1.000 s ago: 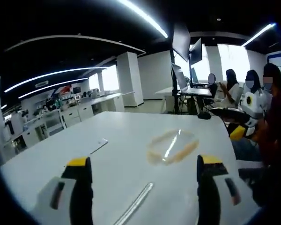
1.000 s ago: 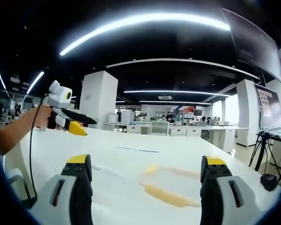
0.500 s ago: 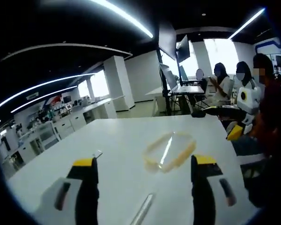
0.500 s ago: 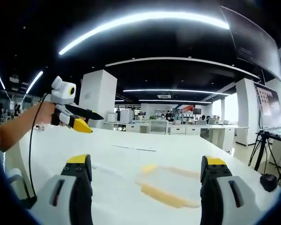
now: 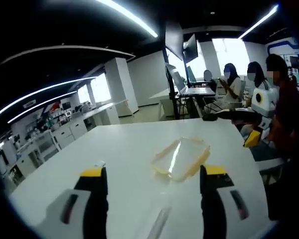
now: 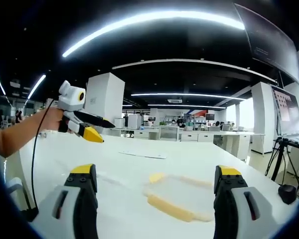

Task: Snap each plastic latch of the storage box into its locked position after aligning the lid with the box until every specified latch is closed and the lid sits flush.

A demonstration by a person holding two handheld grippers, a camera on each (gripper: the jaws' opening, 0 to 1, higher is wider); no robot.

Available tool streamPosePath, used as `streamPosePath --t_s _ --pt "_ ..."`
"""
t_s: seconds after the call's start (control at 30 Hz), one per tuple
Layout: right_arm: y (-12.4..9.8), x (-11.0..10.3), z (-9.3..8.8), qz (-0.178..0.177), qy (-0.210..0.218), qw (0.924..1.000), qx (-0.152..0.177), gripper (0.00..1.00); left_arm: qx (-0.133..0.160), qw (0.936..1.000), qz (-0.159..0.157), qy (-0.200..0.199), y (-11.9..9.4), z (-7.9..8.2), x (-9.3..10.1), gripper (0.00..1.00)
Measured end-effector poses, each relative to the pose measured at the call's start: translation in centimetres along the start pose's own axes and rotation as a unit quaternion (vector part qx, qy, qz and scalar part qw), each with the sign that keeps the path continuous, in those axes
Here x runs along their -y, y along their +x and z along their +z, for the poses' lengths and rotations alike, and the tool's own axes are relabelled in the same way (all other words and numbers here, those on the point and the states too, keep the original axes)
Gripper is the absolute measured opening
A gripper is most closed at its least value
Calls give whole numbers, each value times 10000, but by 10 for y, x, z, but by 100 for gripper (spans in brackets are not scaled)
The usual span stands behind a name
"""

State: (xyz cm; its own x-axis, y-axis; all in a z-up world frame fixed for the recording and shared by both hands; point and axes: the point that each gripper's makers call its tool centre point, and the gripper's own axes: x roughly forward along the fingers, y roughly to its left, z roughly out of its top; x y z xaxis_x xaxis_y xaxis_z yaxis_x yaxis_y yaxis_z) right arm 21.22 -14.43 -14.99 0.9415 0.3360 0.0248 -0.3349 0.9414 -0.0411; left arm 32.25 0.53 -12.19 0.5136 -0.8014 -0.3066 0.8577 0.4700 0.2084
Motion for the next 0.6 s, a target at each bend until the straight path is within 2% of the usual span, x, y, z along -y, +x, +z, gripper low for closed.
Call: streamPosePath --t_s 0.43,0.6 --pt "8 -1 -6 115 108 9998 -99 99 -283 9986 -323 305 23 -2 -1 69" --pt "8 -1 -6 139 128 9998 -100 98 -526 9955 -464 632 33 0 1 68"
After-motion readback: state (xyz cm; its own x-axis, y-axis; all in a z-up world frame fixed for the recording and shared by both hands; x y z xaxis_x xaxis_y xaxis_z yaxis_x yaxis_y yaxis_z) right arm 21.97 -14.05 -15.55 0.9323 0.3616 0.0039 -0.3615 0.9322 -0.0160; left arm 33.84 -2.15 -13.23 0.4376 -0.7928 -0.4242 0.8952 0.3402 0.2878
